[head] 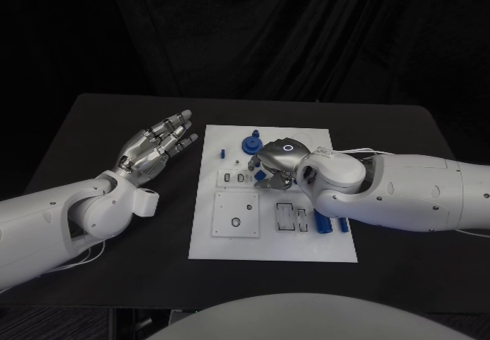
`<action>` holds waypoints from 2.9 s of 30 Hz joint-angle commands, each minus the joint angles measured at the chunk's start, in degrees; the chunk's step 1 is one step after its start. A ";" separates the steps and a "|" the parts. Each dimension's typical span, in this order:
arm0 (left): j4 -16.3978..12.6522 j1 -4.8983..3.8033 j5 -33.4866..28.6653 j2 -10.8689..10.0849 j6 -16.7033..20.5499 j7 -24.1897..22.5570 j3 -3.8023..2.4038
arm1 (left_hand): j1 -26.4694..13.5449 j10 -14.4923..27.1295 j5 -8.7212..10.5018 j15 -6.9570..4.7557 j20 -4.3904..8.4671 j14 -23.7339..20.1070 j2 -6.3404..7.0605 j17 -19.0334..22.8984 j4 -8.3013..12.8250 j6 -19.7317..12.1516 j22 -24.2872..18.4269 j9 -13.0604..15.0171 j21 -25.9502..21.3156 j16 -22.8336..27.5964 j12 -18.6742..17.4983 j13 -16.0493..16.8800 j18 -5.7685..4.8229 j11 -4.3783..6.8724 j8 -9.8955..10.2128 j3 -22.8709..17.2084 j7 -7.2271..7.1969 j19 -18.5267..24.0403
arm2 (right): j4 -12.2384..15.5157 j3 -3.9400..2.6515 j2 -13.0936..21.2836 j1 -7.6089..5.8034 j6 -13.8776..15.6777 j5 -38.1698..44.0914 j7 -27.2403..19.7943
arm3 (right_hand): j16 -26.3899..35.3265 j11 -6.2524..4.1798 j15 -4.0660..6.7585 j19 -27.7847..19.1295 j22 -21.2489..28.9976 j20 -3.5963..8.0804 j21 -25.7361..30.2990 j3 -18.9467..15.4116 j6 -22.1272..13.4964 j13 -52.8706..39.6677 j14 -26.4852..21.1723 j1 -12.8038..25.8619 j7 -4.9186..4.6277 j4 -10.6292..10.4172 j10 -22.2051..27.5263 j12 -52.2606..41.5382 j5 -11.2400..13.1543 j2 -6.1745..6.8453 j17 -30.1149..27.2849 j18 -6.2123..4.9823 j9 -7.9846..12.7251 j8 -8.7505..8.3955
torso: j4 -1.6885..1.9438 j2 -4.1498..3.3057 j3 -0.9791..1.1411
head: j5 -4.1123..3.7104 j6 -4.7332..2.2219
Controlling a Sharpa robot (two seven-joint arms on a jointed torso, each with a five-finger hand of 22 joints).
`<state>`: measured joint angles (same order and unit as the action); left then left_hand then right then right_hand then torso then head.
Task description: Assemble the parts on the task board
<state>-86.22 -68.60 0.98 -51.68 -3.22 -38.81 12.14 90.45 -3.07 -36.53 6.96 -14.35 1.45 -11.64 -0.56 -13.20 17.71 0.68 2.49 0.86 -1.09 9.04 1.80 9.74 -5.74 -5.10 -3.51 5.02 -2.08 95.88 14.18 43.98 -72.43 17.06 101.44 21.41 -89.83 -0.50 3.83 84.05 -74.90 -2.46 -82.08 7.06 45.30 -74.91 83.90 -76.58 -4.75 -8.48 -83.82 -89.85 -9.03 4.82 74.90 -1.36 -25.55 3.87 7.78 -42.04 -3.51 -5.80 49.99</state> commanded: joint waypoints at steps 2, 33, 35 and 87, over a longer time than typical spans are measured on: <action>-0.10 0.10 0.07 0.01 -0.64 -0.73 -0.05 | 0.13 0.30 0.24 0.29 -0.39 -0.07 0.47 -0.09 -0.14 -0.26 0.06 0.00 0.16 -0.19 0.08 -0.01 0.67 -0.09 0.30 -0.31 -0.05 0.11 | -0.03 -0.02 0.10 0.18 0.98 0.46 0.32 | -0.17 0.36 -0.41 1.66 -12.35 -0.52 0.37 -0.54 -0.78 -15.09 6.10 0.54 -0.02 -0.18 -6.18 -0.15 0.82 0.15 15.10 -0.72 0.19 -0.29 | 0.00 0.00 -0.01 | 0.08 0.01; 0.03 0.19 0.07 0.01 -0.68 -0.81 -0.05 | 0.13 0.30 0.24 0.29 -0.39 -0.07 0.47 -0.09 -0.14 -0.26 0.06 0.00 0.16 -0.19 0.08 -0.01 0.67 -0.09 0.30 -0.31 -0.05 0.11 | 1.32 -0.04 4.02 -1.09 1.41 0.46 -3.09 | -0.17 -0.17 0.05 1.80 -12.44 -0.11 0.25 1.64 -0.59 -15.09 6.10 -2.87 0.56 1.51 -6.18 -0.15 -13.21 -0.75 15.10 -0.66 2.59 0.03 | 0.03 -0.02 -0.02 | 0.30 0.01; 0.04 0.20 0.07 -0.01 -0.68 -0.81 -0.05 | 0.13 0.30 0.24 0.29 -0.39 -0.07 0.47 -0.09 -0.14 -0.26 0.06 0.00 0.16 -0.19 0.08 -0.01 0.67 -0.09 0.30 -0.31 -0.05 0.11 | 1.02 -0.03 3.91 -1.07 0.95 0.46 -3.15 | -0.17 -0.16 0.04 1.80 -12.45 -0.10 0.24 2.03 -0.24 -15.09 6.10 -3.18 0.51 1.73 -6.18 -0.15 -13.69 -0.82 15.10 -0.66 2.68 0.19 | 0.01 -0.01 -0.02 | 0.34 0.01; 0.18 0.30 0.07 0.18 -0.94 -0.63 -0.05 | -0.01 0.42 0.27 0.32 -0.41 -0.08 0.54 -0.09 -0.10 -0.26 0.07 0.01 0.16 -0.19 0.23 -0.02 0.67 -0.06 0.30 -0.49 -0.01 0.09 | -1.66 -0.02 1.45 -0.04 2.68 0.45 -6.59 | -0.17 -1.11 0.81 1.77 -12.44 0.60 0.32 3.82 10.64 -15.09 6.10 -2.62 1.77 1.46 -6.18 -0.15 -9.28 -1.98 15.10 -0.67 1.52 4.59 | 0.02 0.03 -0.03 | 0.32 0.01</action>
<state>-85.94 -68.41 0.98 -51.54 -3.43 -38.80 12.14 90.45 -3.07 -36.53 6.96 -14.35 1.45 -11.64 -0.55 -13.35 17.71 0.68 2.49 0.86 -1.09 9.04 1.79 9.75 -5.74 -5.10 -3.67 5.02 -2.08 94.17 14.14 45.42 -72.65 17.04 101.51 15.97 -89.83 -1.13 4.26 83.85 -74.91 -2.26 -81.81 10.92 55.62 -74.90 83.90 -79.15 -3.09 -6.80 -84.04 -89.85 -18.53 3.73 74.90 -1.36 -23.69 8.21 7.79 -42.02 -3.56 -5.48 49.99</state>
